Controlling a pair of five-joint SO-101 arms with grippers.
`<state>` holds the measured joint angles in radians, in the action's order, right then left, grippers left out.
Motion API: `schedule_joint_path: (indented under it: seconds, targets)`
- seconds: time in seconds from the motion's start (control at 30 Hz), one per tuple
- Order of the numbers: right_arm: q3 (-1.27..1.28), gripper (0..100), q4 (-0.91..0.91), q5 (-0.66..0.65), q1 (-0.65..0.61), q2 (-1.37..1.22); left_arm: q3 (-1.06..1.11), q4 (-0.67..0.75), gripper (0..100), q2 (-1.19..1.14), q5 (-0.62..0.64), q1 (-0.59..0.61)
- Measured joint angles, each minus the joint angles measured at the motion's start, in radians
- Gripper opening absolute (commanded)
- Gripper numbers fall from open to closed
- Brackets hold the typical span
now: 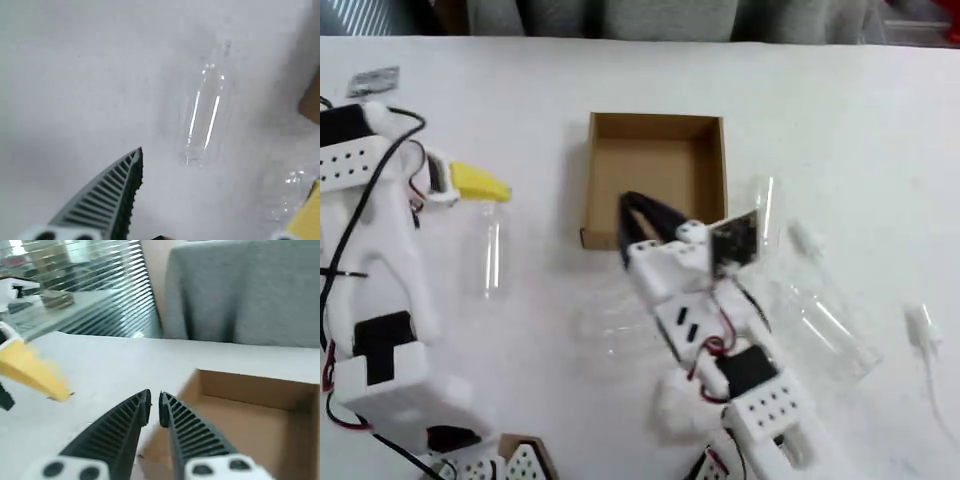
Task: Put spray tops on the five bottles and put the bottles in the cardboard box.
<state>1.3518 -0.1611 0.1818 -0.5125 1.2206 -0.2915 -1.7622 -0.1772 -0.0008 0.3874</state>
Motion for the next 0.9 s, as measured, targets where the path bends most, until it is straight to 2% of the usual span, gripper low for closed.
schedule_joint_path:
  seconds: [0.1,0.23,0.57,0.83,0.9]
  targets:
    - [0.006,1.7,-0.226,-0.02,0.101,0.164,0.063,-0.003,44,0.0,-0.1,-0.017]
    - [0.031,1.7,-0.4,-0.135,0.204,0.284,0.143,0.025,32,0.0,-0.112,-0.028]
    - [0.11,1.7,-0.417,-0.163,0.235,0.304,0.285,0.201,34,0.0,-0.112,-0.103]
    - [0.114,1.7,-0.417,-0.163,0.233,0.304,0.287,0.236,34,0.0,-0.153,-0.104]
    - [0.123,1.7,-0.417,-0.163,0.216,0.305,0.287,0.247,34,0.0,-0.118,-0.104]
